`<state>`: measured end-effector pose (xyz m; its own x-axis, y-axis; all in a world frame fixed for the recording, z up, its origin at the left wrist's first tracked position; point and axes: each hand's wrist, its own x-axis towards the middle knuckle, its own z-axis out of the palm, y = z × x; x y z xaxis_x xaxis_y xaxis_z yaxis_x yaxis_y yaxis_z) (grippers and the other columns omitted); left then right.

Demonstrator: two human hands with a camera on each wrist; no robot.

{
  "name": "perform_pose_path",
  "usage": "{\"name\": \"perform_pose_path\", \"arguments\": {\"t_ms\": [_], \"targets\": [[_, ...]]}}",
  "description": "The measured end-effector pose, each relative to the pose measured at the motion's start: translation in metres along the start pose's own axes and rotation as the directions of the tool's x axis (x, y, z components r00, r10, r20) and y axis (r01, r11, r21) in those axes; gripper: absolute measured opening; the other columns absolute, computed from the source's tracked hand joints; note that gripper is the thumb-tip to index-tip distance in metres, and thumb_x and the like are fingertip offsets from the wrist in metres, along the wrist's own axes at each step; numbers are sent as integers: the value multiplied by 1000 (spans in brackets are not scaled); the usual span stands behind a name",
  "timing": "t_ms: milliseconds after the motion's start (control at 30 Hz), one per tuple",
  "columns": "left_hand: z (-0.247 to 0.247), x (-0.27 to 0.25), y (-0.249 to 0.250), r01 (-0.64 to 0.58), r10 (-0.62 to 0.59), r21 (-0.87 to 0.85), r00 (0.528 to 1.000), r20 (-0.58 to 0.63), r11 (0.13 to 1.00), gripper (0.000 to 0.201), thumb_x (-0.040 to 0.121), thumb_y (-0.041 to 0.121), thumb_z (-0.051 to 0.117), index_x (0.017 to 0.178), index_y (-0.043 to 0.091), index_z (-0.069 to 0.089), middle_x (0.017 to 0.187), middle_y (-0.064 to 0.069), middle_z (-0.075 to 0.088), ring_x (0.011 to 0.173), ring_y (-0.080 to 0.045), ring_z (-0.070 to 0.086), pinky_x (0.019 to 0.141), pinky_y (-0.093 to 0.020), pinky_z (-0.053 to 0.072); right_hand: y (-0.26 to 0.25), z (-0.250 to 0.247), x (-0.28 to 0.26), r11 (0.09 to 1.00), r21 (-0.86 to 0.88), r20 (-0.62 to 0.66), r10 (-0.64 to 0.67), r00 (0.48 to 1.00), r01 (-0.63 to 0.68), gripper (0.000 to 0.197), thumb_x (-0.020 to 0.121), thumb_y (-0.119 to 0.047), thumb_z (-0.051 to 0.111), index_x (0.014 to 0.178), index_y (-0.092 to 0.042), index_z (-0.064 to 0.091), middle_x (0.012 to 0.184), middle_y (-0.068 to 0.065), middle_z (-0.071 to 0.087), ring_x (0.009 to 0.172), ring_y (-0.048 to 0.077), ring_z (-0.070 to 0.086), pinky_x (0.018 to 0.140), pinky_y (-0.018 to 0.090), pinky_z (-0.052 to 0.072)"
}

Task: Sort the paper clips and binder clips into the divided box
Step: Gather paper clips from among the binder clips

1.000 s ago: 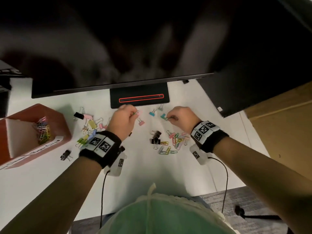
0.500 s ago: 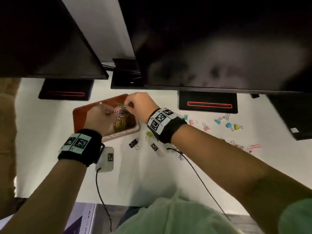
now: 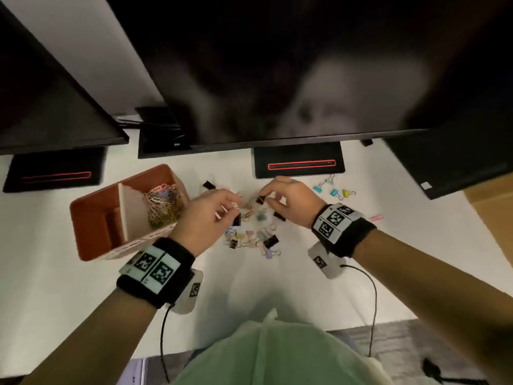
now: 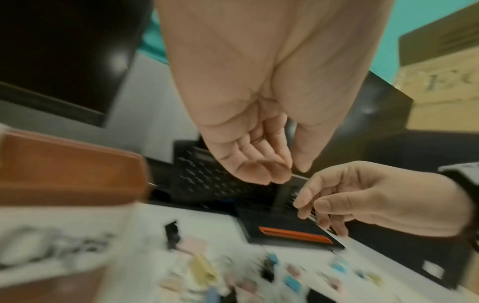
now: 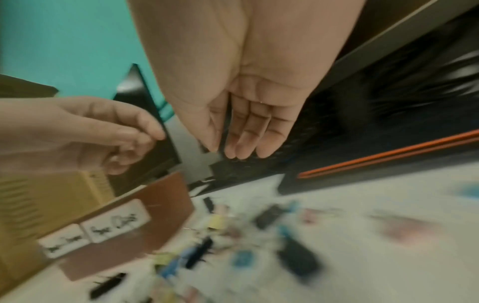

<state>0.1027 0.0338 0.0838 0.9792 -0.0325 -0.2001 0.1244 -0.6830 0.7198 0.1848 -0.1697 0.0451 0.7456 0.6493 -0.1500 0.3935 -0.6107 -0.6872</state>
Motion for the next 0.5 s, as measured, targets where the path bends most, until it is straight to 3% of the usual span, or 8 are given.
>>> {"name": "perform_pose_path", "arguments": {"t_ms": [133, 267, 367, 500], "targets": [[76, 25, 44, -102, 90, 48, 976, 200, 994, 23, 85, 23, 63, 107, 24, 59, 93, 9, 53, 74, -1, 53, 68, -15, 44, 93, -46, -63, 969, -113, -108, 208, 972, -220, 24, 87, -7, 56, 107, -13, 67, 106, 9, 64, 98, 26, 61, 91, 35, 49], [146, 42, 78, -158, 102, 137, 931, 350, 978, 30, 84, 29, 63, 112, 23, 55, 103, 8, 49, 91, -6, 50, 86, -26, 45, 154, -81, -113, 884, -201, -11, 429, 903, -422, 26, 86, -9, 57, 108, -18, 67, 117, 5, 60, 109, 24, 54, 100, 33, 41], [186, 54, 88, -139, 57, 205, 932, 359, 969, 34, 81, 32, 65, 112, 22, 56, 111, 2, 48, 100, -17, 51, 92, -33, 46, 178, -87, -133, 886, -169, 76, 448, 891, -432, 23, 83, -9, 61, 102, -18, 70, 112, 5, 59, 106, 23, 56, 99, 31, 42], [213, 66, 88, -65, -18, 256, 951, 308, 964, 24, 83, 21, 65, 106, 16, 62, 113, -1, 47, 102, -19, 52, 97, -31, 44, 197, -83, -138, 923, -68, 86, 383, 920, -378, 17, 77, -9, 70, 93, -15, 73, 100, 10, 59, 95, 23, 57, 93, 30, 45]]}}
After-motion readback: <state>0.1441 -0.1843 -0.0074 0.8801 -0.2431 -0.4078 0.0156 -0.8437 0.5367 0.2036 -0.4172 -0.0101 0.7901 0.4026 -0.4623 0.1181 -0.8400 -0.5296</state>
